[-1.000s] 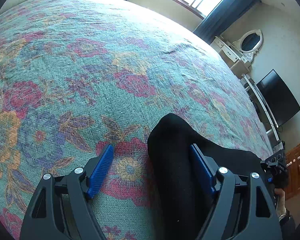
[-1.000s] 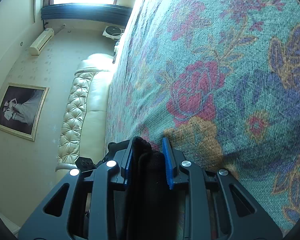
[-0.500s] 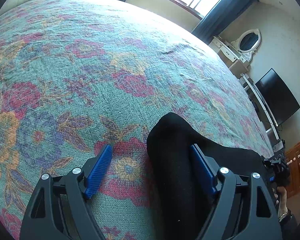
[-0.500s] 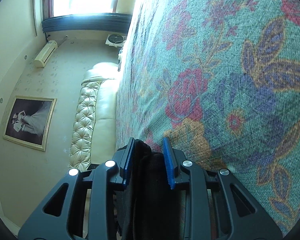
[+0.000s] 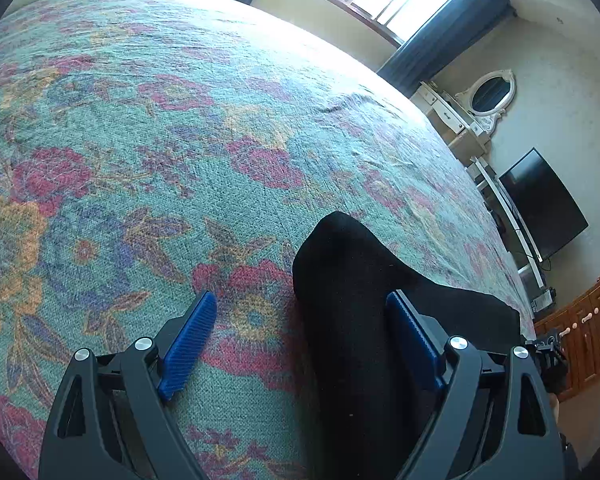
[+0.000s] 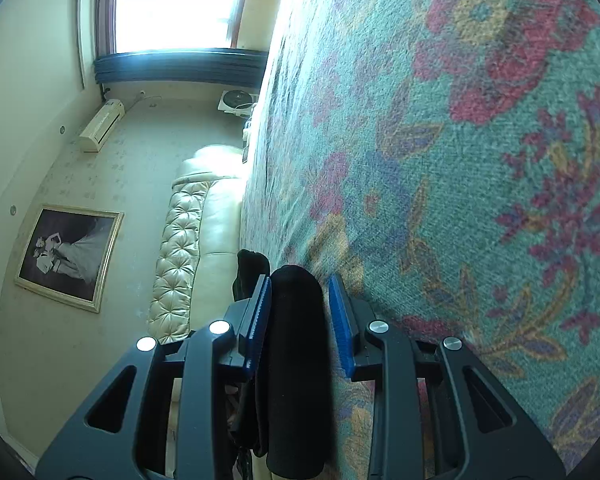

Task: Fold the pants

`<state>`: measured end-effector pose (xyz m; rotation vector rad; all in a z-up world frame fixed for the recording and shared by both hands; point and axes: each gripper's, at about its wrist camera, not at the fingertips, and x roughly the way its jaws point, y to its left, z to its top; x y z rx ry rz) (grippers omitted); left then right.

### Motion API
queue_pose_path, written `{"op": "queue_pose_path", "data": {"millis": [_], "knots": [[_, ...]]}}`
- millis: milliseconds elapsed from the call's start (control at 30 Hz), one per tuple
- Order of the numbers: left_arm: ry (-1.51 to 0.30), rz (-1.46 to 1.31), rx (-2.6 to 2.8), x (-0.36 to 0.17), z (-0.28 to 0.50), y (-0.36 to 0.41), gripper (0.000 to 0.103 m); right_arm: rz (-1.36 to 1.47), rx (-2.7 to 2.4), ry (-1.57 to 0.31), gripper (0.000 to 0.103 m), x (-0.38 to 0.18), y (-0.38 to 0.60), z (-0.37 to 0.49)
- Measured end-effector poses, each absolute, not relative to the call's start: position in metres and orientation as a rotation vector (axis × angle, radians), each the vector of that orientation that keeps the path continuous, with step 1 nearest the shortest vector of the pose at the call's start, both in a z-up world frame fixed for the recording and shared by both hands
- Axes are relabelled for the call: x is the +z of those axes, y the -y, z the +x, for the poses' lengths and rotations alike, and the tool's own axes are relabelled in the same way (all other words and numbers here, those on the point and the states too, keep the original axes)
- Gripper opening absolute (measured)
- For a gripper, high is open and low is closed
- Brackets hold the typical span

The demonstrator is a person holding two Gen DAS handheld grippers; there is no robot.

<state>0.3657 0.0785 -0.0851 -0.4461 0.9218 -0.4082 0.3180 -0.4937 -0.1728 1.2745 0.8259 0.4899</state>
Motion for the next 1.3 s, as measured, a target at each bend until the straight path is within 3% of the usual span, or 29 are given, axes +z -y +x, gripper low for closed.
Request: {"op": "queue_pose_path", "data": {"millis": [533,967,1133,1200,1300], "knots": [[-0.855,-0.547,-0.329,-0.086,0.23,-0.132,0.085,1.335,0.403,-0.772,0.032,-0.17,0.503,0.214],[-0.873,-0.551,-0.217,-0.084,0.149,-0.127,0.085,1.353,0.351,-0.749,0.037,-0.161,0.484,0.145],[-0.888,-0.482,-0.174,-0.081,0.134,-0.109,0.085,1.308,0.32,-0.783,0.05,-0.153,0.466,0.134],[-0.897,-0.471,-0.155,-0.08,0.129,-0.102,0.085,1.261,0.312,-0.811,0.062,-0.148,0.453,0.131],[-0.907,-0.432,-0.137,-0.076,0.121,-0.085,0.085,1.155,0.311,-0.842,0.07,-0.139,0.43,0.128]]}}
